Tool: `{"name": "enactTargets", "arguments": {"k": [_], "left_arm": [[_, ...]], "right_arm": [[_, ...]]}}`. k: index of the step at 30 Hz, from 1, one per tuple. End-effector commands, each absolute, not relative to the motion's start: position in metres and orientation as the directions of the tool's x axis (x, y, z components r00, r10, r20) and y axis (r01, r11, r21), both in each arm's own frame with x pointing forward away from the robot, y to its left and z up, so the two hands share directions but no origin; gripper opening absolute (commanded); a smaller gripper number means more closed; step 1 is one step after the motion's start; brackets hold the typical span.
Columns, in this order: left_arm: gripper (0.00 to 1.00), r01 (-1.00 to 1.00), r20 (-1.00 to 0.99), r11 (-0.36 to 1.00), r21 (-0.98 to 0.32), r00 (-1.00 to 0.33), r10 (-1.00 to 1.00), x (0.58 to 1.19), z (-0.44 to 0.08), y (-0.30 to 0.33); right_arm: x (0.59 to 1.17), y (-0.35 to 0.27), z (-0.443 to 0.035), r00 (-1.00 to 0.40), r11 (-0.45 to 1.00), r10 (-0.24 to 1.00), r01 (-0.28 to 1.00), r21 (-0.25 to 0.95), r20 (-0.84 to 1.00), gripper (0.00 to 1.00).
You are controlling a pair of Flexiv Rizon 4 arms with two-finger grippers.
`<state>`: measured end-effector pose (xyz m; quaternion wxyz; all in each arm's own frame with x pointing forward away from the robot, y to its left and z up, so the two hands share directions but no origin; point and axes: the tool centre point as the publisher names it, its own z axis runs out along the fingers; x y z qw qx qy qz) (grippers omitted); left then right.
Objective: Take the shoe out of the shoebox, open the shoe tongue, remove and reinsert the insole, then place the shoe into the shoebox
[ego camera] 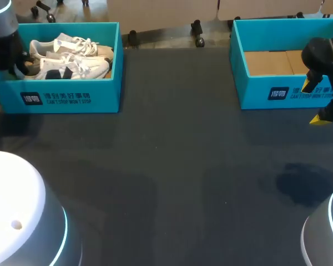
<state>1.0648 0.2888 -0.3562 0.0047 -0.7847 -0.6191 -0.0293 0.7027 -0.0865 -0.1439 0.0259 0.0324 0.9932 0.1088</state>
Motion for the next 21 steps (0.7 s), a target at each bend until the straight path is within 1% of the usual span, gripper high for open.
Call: {"name": "enactTargets", "arguments": {"k": [1, 3, 5, 10, 18, 21], "left_arm": [[0.0, 0.968, 0.042, -0.247, 0.041, 0.246, 0.968, 1.06, -0.336, 0.293], [0.0, 0.968, 0.048, -0.245, 0.046, 0.243, 0.969, 1.062, -0.329, 0.292], [0.0, 0.97, 0.046, -0.23, 0.08, 0.227, 0.973, 1.061, -0.319, 0.292], [0.0, 0.97, 0.03, -0.226, 0.089, 0.224, 0.974, 1.061, -0.295, 0.291], [0.0, 0.968, 0.09, -0.217, 0.126, 0.207, 0.974, 1.055, -0.26, 0.281], [0.0, 0.969, 0.081, -0.21, 0.133, 0.2, 0.976, 1.052, -0.248, 0.277]], "right_arm": [[0.704, -0.086, -0.144, -0.997, 0.975, 0.07, 0.059, 0.216, -0.041, 1.0], [0.704, -0.086, -0.144, -0.997, 0.975, 0.07, 0.059, 0.216, -0.041, 1.0], [0.704, -0.086, -0.144, -0.997, 0.975, 0.07, 0.059, 0.216, -0.041, 1.0], [0.704, -0.086, -0.144, -0.997, 0.975, 0.07, 0.059, 0.216, -0.041, 1.0], [0.704, -0.086, -0.144, -0.997, 0.975, 0.07, 0.059, 0.216, -0.041, 1.0], [0.704, -0.086, -0.144, -0.997, 0.975, 0.07, 0.059, 0.216, -0.041, 1.0]]}}
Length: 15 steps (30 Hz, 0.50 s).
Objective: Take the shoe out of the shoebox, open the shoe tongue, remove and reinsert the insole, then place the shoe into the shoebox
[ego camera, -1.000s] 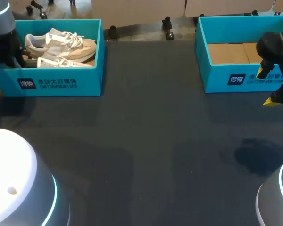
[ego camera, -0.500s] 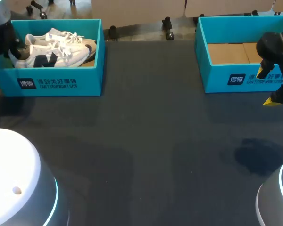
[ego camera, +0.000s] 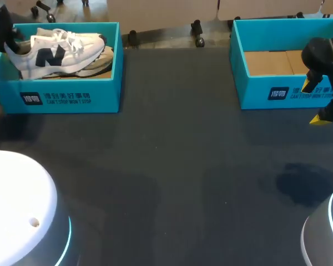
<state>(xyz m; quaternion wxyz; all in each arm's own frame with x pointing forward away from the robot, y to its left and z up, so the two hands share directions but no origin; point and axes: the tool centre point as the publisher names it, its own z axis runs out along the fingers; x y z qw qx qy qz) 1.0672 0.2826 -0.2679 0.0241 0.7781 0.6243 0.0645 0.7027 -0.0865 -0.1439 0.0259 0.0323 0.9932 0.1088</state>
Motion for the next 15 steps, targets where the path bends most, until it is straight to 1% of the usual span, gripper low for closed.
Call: {"name": "enactTargets", "arguments": {"k": [1, 9, 10, 15], "left_arm": [[0.0, 0.968, 0.069, -0.206, 0.144, 0.198, 0.978, 1.052, -0.245, 0.277], [0.0, 0.968, 0.048, -0.188, 0.169, 0.183, 0.982, 1.048, -0.222, 0.269], [0.0, 0.968, 0.049, -0.199, 0.151, 0.194, 0.98, 1.046, -0.219, 0.268], [0.0, 0.98, 0.076, -0.17, 0.103, 0.163, 0.984, 1.042, -0.204, 0.263]], "right_arm": [[0.704, -0.086, -0.144, -0.997, 0.975, 0.07, 0.059, 0.216, -0.041, 1.0], [0.704, -0.086, -0.144, -0.997, 0.975, 0.07, 0.059, 0.216, -0.041, 1.0], [0.704, -0.086, -0.144, -0.997, 0.975, 0.07, 0.059, 0.216, -0.041, 1.0], [0.704, -0.086, -0.144, -0.997, 0.975, 0.07, 0.059, 0.216, -0.041, 1.0]]}}
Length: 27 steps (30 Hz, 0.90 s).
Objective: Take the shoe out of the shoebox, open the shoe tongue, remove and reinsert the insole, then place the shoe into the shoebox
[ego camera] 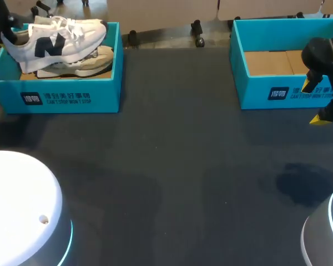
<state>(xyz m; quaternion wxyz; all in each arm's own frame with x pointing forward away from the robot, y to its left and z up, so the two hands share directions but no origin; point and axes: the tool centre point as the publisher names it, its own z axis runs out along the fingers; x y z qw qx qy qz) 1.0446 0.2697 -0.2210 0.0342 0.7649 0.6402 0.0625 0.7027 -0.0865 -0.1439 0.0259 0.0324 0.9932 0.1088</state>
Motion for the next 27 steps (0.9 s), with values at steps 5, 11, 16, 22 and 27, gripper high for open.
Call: {"name": "enactTargets", "arguments": {"k": [5, 11, 16, 22, 27], "left_arm": [[0.0, 0.98, 0.083, -0.166, 0.111, 0.157, 0.984, 1.035, -0.196, 0.26], [0.0, 0.976, 0.075, -0.175, 0.133, 0.166, 0.983, 1.02, -0.185, 0.254], [0.0, 0.977, 0.085, -0.156, 0.147, 0.145, 0.986, 1.0, -0.183, 0.242], [0.0, 0.977, 0.086, -0.148, 0.152, 0.136, 0.987, 0.974, -0.183, 0.23], [0.0, 0.978, 0.089, -0.143, 0.155, 0.13, 0.987, 0.953, -0.183, 0.22]], "right_arm": [[0.704, -0.086, -0.144, -0.997, 0.975, 0.07, 0.059, 0.216, -0.041, 1.0], [0.704, -0.086, -0.144, -0.997, 0.975, 0.07, 0.059, 0.216, -0.041, 1.0], [0.704, -0.086, -0.144, -0.997, 0.975, 0.07, 0.059, 0.216, -0.041, 1.0], [0.704, -0.086, -0.144, -0.997, 0.975, 0.07, 0.059, 0.216, -0.041, 1.0], [0.704, -0.086, -0.144, -0.997, 0.975, 0.07, 0.059, 0.216, -0.041, 1.0]]}}
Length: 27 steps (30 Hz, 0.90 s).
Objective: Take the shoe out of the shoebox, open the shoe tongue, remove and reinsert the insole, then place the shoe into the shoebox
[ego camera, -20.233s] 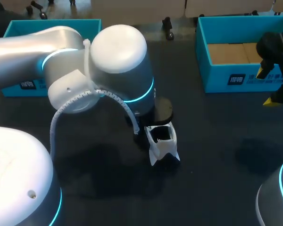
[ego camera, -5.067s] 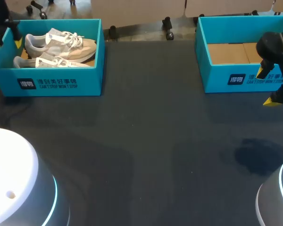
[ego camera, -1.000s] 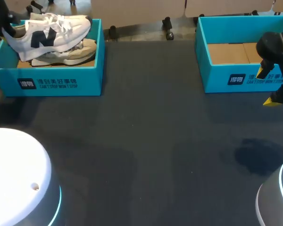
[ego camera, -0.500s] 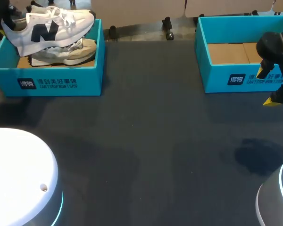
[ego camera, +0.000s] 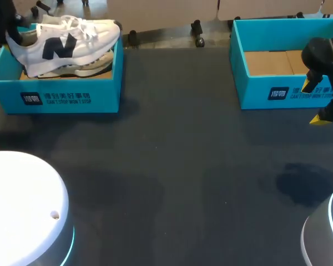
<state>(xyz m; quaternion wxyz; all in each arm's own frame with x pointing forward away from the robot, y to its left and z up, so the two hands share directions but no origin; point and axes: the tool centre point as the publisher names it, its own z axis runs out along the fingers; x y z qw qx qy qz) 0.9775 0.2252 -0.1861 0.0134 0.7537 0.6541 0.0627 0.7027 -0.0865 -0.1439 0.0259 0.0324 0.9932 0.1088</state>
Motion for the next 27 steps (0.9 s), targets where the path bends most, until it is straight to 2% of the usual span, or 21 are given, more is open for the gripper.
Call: {"name": "enactTargets", "arguments": {"k": [1, 27], "left_arm": [[0.0, 0.977, 0.09, -0.143, 0.155, 0.13, 0.987, 0.946, -0.184, 0.217], [0.0, 0.984, 0.148, -0.135, 0.114, 0.118, 0.982, 0.843, -0.194, 0.15]], "right_arm": [[0.704, -0.086, -0.144, -0.997, 0.975, 0.07, 0.059, 0.216, -0.041, 1.0], [0.704, -0.086, -0.144, -0.997, 0.975, 0.07, 0.059, 0.216, -0.041, 1.0]]}}
